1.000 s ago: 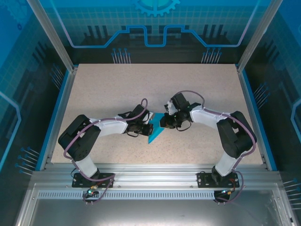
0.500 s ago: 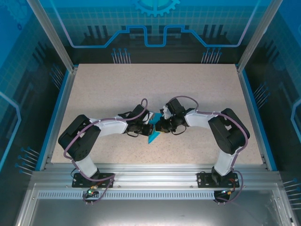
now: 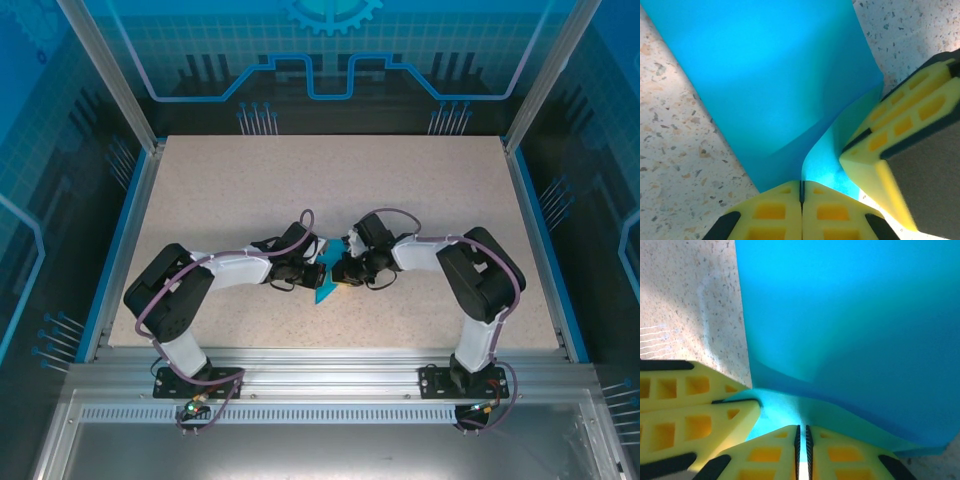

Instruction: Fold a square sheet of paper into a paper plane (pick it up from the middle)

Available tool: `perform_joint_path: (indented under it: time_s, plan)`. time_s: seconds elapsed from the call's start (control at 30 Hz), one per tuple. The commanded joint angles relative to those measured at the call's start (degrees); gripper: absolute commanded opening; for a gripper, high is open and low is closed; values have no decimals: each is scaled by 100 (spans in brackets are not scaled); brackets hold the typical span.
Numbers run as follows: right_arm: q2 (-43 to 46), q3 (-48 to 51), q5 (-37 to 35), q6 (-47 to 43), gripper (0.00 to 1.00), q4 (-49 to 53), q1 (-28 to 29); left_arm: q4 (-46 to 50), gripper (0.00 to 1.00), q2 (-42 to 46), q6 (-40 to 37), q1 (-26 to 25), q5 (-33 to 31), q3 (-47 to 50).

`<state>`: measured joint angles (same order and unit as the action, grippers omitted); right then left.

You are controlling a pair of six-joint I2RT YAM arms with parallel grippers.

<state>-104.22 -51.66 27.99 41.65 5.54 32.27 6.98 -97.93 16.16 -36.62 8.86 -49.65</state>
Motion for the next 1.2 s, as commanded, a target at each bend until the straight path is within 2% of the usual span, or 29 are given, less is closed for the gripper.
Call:
perform_joint_path:
  time_s: [0.0,0.1,0.27,0.6,0.87,1.03,1.17]
  plan:
    - [476,94,-28,-104,15,175,-152,86,7,-36,-20,51,26,100]
    - [558,95,21,-113,16,167,-286,88,7,-43,-23,50,37,95]
    - [195,50,213,-23,15,-21,-318,115,7,-46,-43,50,37,96]
    - [-75,-23,-701,-166,13,773,-371,138,7,-68,-61,50,47,69]
    - [477,-282,-273,-183,15,756,-362,164,7,-70,-69,50,71,61]
    - [156,-416,-162,-122,15,602,-369,155,7,-77,-61,50,72,48]
    - [-156,-482,-458,-124,14,671,-393,176,7,-72,-69,54,80,43]
